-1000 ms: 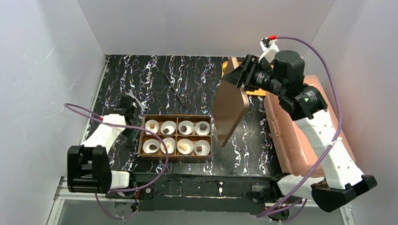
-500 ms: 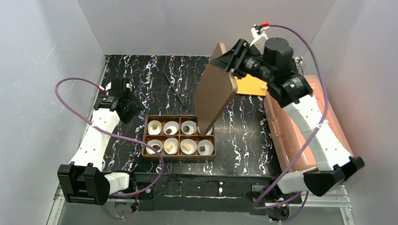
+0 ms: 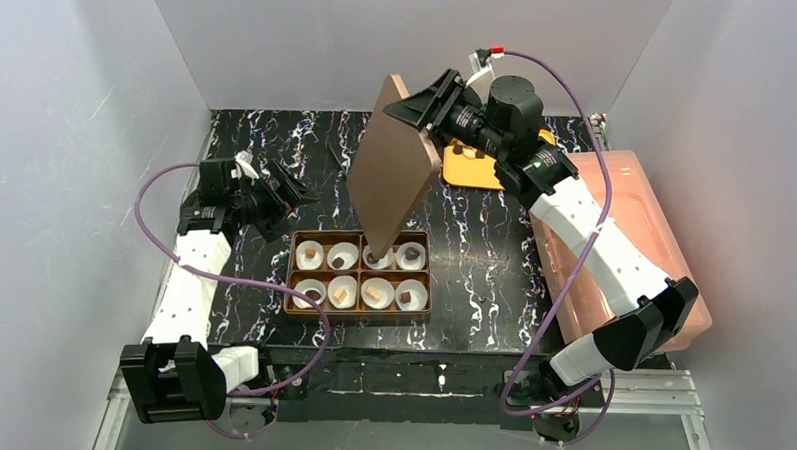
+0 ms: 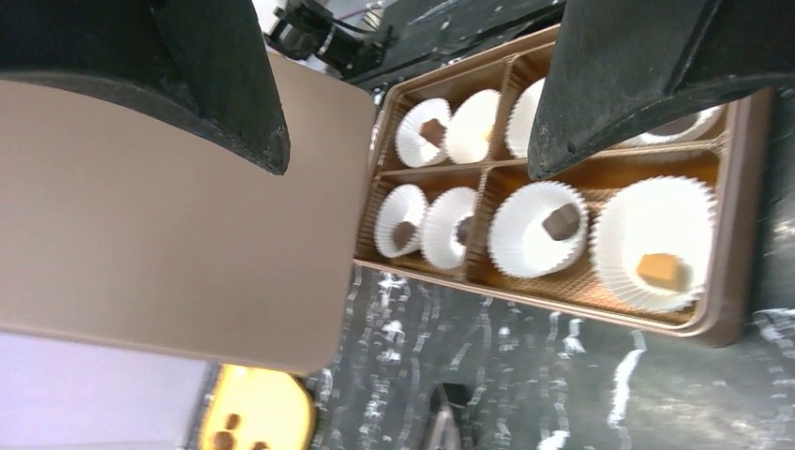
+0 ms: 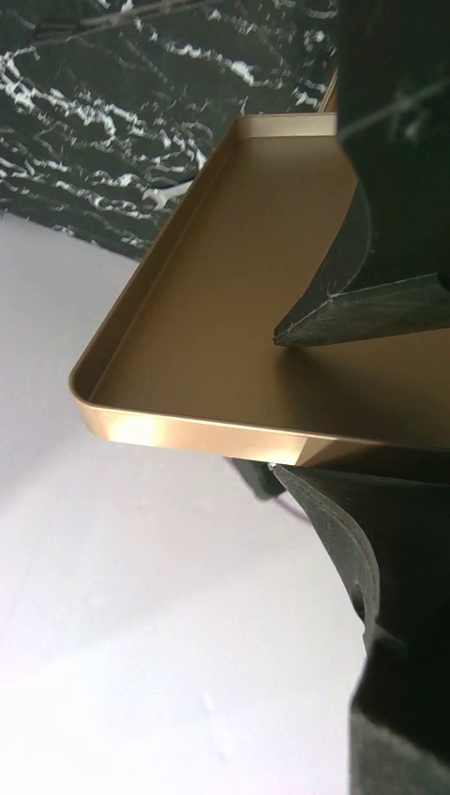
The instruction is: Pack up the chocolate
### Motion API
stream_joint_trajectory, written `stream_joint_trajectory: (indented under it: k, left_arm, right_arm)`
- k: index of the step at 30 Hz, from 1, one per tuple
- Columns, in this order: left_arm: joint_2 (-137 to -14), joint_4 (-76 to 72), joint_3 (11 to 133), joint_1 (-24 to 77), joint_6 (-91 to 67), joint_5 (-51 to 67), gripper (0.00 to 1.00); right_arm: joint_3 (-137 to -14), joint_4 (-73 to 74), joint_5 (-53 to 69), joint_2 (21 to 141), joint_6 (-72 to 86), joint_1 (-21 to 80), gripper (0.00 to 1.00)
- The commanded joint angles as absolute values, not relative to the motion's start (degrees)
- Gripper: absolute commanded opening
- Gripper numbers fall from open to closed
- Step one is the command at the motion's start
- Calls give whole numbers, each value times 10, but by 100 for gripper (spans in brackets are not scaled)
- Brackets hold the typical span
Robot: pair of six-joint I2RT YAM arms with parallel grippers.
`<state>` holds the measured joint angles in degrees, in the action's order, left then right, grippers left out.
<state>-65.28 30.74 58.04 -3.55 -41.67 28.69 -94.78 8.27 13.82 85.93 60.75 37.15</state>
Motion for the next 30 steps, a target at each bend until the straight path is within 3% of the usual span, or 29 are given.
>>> stream_joint_trajectory:
  k: [1, 15, 24, 27, 30]
  left_arm:
    - [-636, 166, 526, -44, -483, 440, 98]
    - [-663, -272, 444, -18, -702, 527, 98]
    - [-673, -420, 442, 19, -793, 511, 98]
    - [-667, -437, 444, 21, -818, 509, 91]
    - [-652, -433, 443, 20, -829, 508, 71]
  right_arm:
    - [-976, -27, 117, 854, 671, 369, 1]
    - [-1032, -77, 135, 849, 818, 352, 1]
    - [-1012, -121, 143, 834, 886, 346, 1]
    - [-987, -115, 142, 815, 880, 339, 1]
    - [-943, -99, 144, 784, 862, 323, 1]
